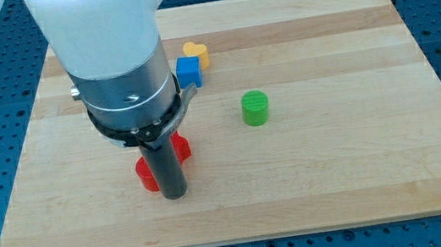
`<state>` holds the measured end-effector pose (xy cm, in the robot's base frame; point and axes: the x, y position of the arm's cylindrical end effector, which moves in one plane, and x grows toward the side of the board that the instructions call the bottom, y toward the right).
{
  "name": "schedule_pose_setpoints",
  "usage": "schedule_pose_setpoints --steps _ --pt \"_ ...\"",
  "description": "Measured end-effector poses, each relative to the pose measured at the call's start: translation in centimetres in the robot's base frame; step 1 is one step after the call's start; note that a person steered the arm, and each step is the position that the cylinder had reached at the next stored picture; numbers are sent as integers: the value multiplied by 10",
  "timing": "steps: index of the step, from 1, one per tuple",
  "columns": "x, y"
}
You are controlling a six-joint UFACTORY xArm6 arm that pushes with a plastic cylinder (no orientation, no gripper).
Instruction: Push the red circle to the bottom of the blue triangle
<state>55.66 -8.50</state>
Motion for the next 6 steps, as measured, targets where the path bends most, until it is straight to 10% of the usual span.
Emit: schedule_pose_setpoints --steps 6 --pt "-64 -91"
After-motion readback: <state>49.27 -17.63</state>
